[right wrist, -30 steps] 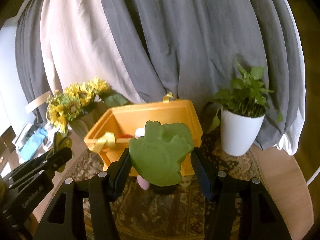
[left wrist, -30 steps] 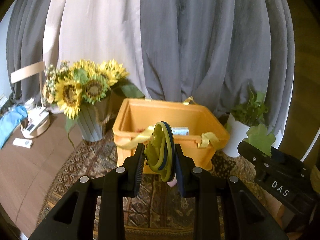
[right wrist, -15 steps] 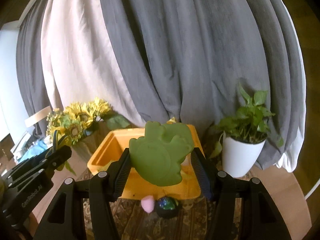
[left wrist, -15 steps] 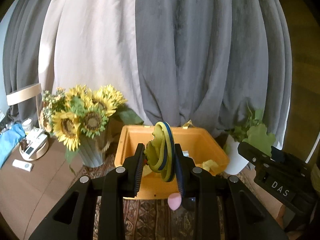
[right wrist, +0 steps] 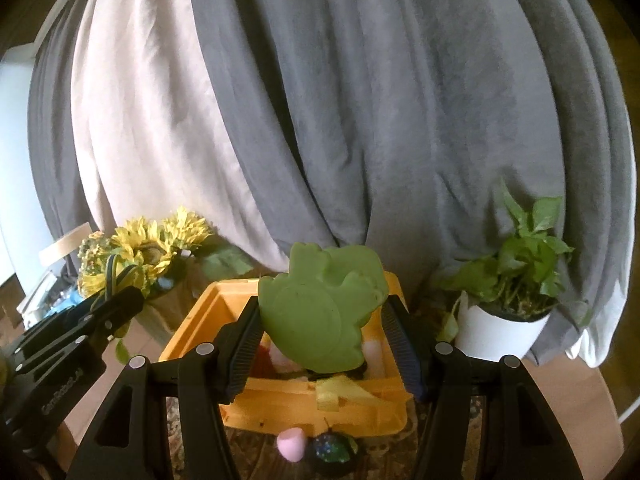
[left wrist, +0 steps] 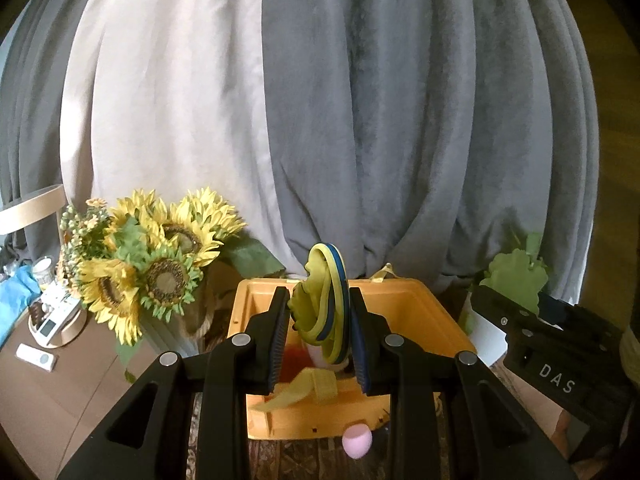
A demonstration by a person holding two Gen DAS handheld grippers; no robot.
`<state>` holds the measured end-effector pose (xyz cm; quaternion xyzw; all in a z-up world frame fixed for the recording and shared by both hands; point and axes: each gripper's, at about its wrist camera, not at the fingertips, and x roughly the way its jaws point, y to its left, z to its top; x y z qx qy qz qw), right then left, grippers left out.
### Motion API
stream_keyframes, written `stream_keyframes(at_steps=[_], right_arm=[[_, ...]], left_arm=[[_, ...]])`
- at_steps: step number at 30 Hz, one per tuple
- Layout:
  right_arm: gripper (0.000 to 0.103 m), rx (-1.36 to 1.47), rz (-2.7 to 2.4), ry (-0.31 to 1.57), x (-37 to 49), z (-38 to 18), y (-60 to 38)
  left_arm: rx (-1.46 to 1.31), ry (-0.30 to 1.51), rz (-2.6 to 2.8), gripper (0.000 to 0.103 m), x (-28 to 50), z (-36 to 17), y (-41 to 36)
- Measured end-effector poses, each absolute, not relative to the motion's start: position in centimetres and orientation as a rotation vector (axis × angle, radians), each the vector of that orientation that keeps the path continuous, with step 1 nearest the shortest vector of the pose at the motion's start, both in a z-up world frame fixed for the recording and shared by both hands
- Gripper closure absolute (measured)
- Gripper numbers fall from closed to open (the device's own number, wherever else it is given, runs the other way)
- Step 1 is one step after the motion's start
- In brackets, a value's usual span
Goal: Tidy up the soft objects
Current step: 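Carry yellow-green sponge with left tool while right carries frog sponge to crate, then open left tool over crate dropping sponge while right tool releases frog sponge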
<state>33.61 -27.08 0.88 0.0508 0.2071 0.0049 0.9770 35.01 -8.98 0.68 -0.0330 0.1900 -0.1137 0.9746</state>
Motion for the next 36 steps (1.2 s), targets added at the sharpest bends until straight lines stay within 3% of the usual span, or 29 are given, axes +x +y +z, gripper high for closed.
stream_keyframes(at_steps=[17,36], right_arm=[[0.042,0.039,0.03,0.54,41.7,-1.5,-26.9],[0.042,-0.025,0.03,0.761,48.9,-5.4,-27.5]], left_arm=[[-0.016,0.443,-0.201,0.074,42.1,-1.1,-9.3],[0.037,0.676,-0.248,0.074,49.7,-5.6,-11.1]])
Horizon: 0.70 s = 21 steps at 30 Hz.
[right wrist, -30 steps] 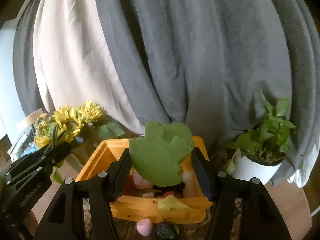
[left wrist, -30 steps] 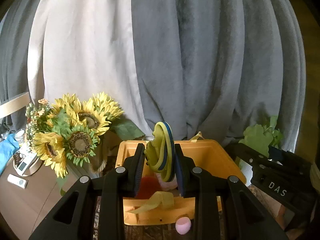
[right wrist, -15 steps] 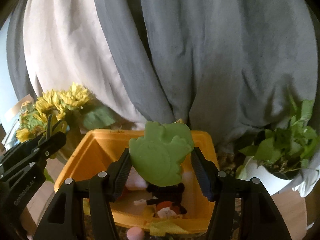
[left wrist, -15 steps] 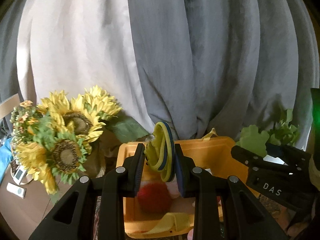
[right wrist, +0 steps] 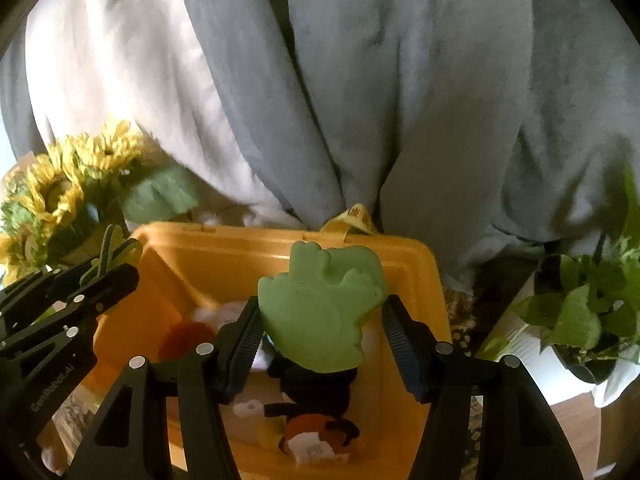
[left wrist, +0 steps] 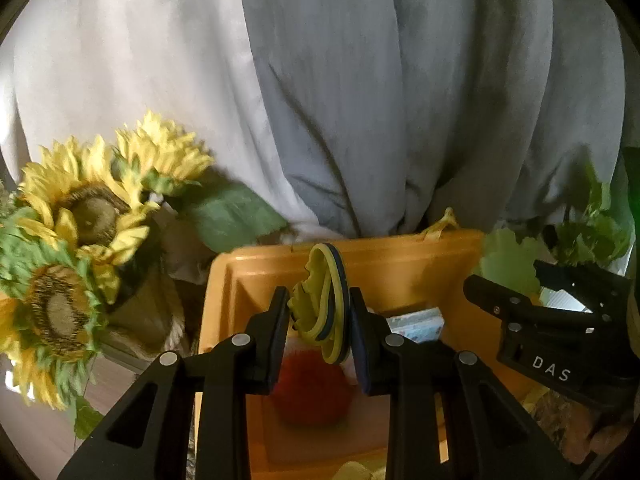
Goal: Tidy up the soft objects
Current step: 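Open left tool over crate dropping sponge while right tool releases frog sponge, then withdraw both tools and lower them toward the pink sponge and green ball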
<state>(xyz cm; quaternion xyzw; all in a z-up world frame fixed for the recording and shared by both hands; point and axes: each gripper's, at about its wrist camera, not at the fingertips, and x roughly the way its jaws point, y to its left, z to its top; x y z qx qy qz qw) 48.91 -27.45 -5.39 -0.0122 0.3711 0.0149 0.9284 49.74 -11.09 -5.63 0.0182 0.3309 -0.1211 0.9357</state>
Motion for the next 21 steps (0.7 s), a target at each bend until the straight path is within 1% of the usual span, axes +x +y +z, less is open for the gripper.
stream_keyframes(at_steps=[9,12,13,14,15,17,20,21], right_arm=[[0.042,-0.009,0.046,0.841,50.1,-7.1,-27.7],[0.04,-0.007,0.049,0.868,50.5,-7.5,-27.8],[0.037,-0.003,0.046,0.877,50.6,-7.6,-27.8],[0.035,0.004,0.041,0.883,50.7,-7.6,-27.9],[0.035,0.012,0.037,0.885,50.6,-7.6,-28.0],[0.035,0.018,0.03,0.886,50.5,-7.5,-28.0],[0.035,0.018,0.021,0.875,50.2,-7.2,-28.2],[0.035,0.016,0.021,0.867,50.0,-6.9,-28.2]], left_arm=[[0.073,0.763,-0.28,0.073,51.0,-7.1,-11.8],[0.081,0.785,-0.283,0.072,51.4,-7.6,-12.1],[0.082,0.791,-0.286,0.071,51.3,-7.5,-12.1],[0.084,0.798,-0.29,0.066,51.2,-7.5,-12.1],[0.085,0.802,-0.295,0.06,51.2,-7.6,-12.1],[0.092,0.806,-0.298,0.053,51.1,-7.6,-12.2],[0.096,0.799,-0.292,0.052,50.8,-7.5,-12.3],[0.095,0.797,-0.293,0.05,50.6,-7.3,-12.3]])
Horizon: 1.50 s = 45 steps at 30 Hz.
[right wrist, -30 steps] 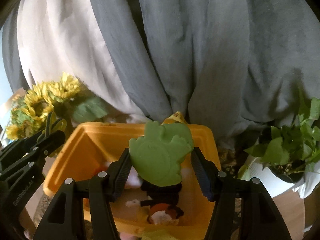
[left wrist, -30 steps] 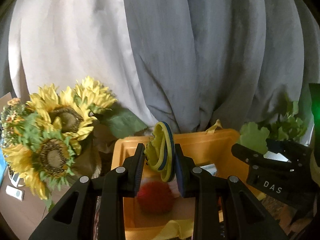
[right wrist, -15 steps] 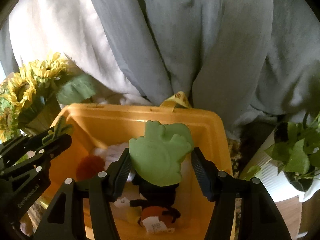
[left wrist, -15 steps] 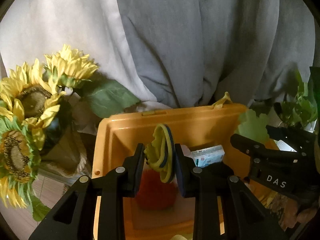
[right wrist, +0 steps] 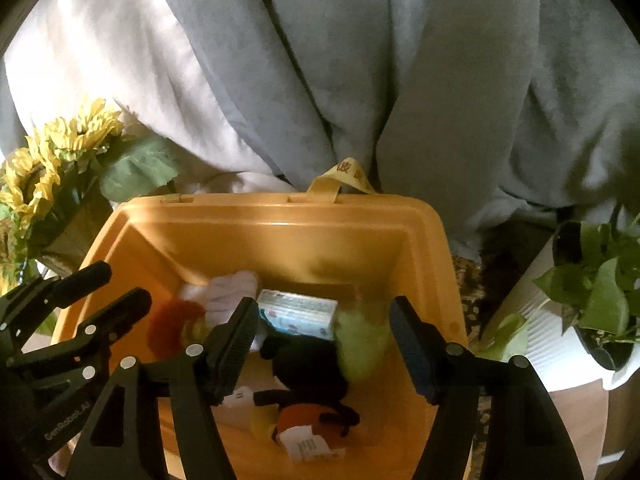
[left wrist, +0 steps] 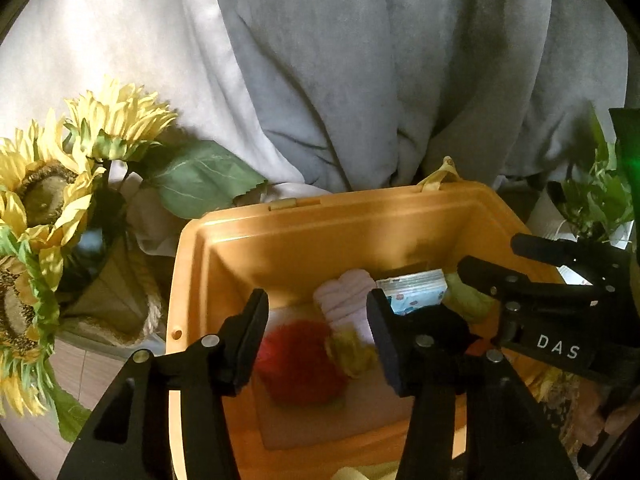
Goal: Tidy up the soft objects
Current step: 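Withdraw both tools and lower them toward the pink sponge and green ball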
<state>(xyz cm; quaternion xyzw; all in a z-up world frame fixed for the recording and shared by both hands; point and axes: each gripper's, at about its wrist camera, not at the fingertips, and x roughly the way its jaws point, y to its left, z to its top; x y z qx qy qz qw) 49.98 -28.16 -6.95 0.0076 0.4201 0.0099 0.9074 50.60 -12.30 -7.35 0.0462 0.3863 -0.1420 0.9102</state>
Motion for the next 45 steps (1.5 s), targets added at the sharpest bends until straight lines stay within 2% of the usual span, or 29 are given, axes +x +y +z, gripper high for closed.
stream_keyframes(at_steps=[3,12,20,27,45], right_arm=[[0.035,0.017,0.018,0.84,49.4,-6.2,-28.2],[0.035,0.039,0.001,0.727,46.0,-3.2,-28.6],[0.034,0.048,-0.028,0.611,42.1,-0.8,-28.4],[0.034,0.069,-0.009,0.585,38.9,-0.8,-28.1],[0.034,0.117,0.013,0.717,35.2,-5.8,-27.8]], left_arm=[[0.096,0.777,-0.293,0.043,50.0,-6.8,-12.3],[0.086,0.677,-0.272,0.033,47.2,-4.4,-12.0],[0.058,0.567,-0.25,0.03,43.3,-2.4,-11.2],[0.053,0.513,-0.238,0.029,40.1,-1.9,-10.7],[0.071,0.579,-0.245,0.028,35.9,-4.7,-10.5]])
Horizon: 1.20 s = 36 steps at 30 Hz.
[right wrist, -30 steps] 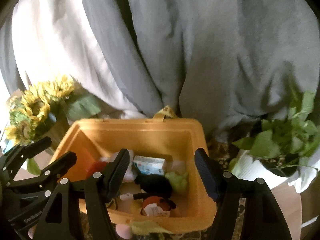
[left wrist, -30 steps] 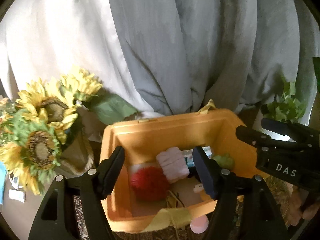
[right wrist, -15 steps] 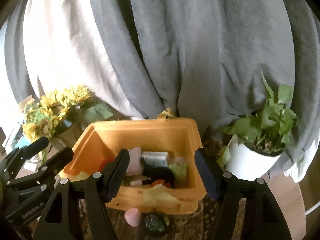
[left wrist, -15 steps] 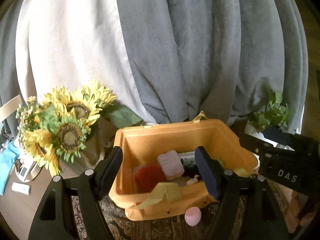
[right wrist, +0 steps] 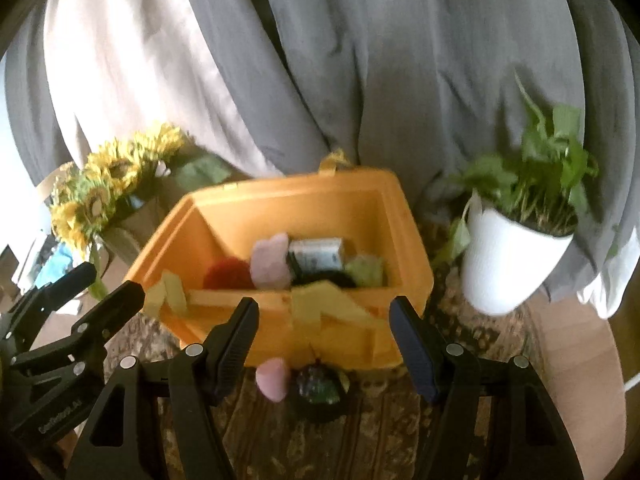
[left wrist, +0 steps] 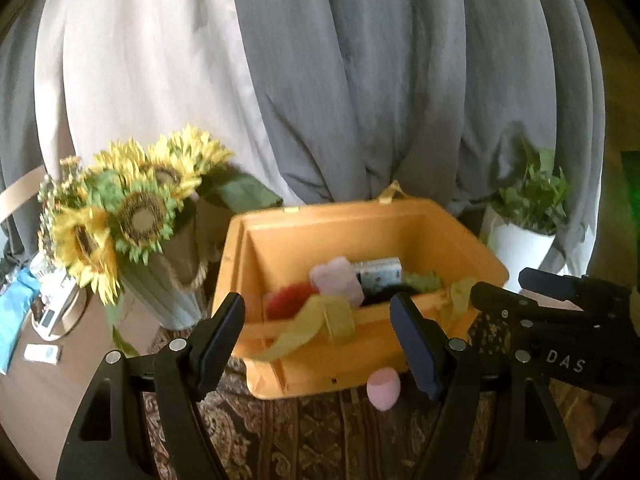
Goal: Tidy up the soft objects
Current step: 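Withdraw both tools and lower them toward the pink sponge and green ball, then close left tool on pink sponge while right tool grasps green-black ball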
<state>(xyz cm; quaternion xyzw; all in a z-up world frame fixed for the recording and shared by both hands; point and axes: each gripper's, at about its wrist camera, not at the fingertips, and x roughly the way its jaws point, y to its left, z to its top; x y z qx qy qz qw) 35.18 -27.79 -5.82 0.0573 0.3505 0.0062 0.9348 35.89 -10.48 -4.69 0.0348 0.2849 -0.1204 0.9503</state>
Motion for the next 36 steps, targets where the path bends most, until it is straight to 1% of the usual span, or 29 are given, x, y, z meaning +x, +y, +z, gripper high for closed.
stream_keyframes(at_steps=[12,25,36], right_arm=[[0.034,0.134,0.019,0.866,34.8,-10.6,-27.9],[0.034,0.149,0.044,0.956,35.6,-14.3,-27.5],[0.034,0.176,0.058,1.008,36.8,-16.5,-27.9]], left_arm=[[0.114,0.705,-0.302,0.028,35.4,-8.9,-10.7],[0.121,0.789,-0.413,0.028,36.1,-13.2,-10.8],[0.16,0.834,-0.473,0.029,36.8,-15.9,-11.5]])
